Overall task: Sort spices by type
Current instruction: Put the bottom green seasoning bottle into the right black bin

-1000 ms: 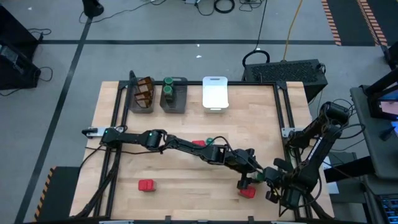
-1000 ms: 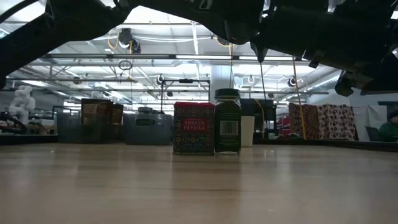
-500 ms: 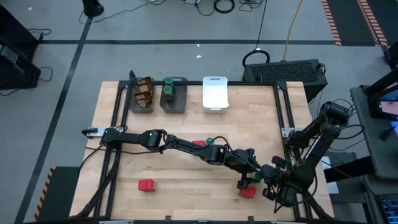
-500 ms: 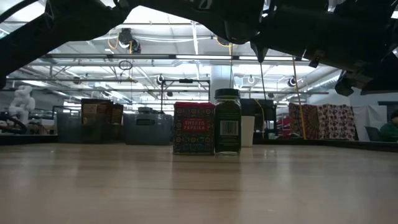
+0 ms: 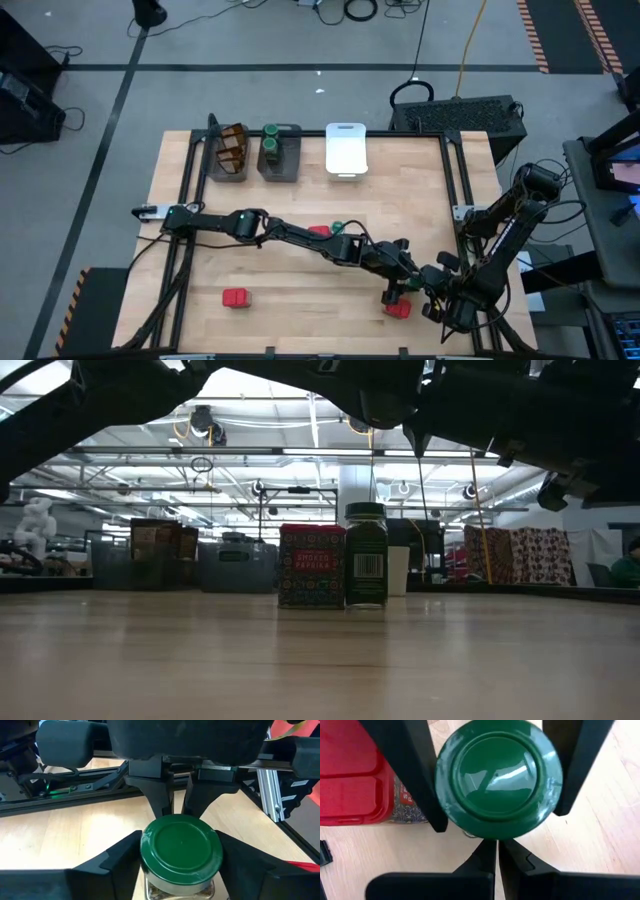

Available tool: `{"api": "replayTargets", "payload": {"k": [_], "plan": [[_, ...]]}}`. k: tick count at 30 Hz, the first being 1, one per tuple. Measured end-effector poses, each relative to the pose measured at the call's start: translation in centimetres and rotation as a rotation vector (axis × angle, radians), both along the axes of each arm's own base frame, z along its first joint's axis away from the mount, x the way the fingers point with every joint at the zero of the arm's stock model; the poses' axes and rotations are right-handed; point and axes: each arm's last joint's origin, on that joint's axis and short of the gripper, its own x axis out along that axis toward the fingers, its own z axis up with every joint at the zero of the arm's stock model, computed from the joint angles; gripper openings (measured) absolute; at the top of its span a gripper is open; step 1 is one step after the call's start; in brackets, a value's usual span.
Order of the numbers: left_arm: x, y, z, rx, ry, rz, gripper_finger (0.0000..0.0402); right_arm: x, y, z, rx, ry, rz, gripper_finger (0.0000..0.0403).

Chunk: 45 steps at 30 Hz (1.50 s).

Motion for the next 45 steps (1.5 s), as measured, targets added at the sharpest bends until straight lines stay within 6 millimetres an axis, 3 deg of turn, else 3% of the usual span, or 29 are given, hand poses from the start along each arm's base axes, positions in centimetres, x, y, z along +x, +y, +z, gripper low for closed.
{"api": "replayTargets", "payload": {"k": [4, 11, 16, 25, 32, 40, 45], "plan": [[0.0, 0.0, 0.0, 0.0, 0.0, -0.001, 0.0212, 0.0, 0.0, 0.0, 0.0, 0.0, 0.0, 0.0], [0.0, 0.0, 0.1, 0.0, 0.0, 0.0, 0.0212, -0.1, 0.0, 0.1, 0.004, 0.003, 0.003, 0.0], [-0.2, 0.5, 1.4, 0.003, 0.012, 0.01, 0.0212, -0.7, -0.2, 0.9, 0.038, -0.005, 0.01, 0.0], [-1.2, 3.7, 7.3, 0.058, -0.03, 0.1, 0.0212, -2.8, -0.7, 3.3, 0.123, -0.067, 0.023, 0.0], [-3.0, 7.5, 11.7, 0.099, 0.034, 0.281, 0.0212, -4.0, -1.3, 5.0, 0.12, -0.222, 0.09, 0.0], [-7.0, 11.3, 18.3, 0.009, 0.101, 0.452, 0.0212, -6.0, -2.9, 5.9, 0.04, -0.194, 0.207, 0.0], [-10.2, 13.1, 20.1, 0.089, 0.259, 0.558, 0.0212, -6.8, -3.7, 6.2, -0.023, -0.213, 0.246, 0.0]]}}
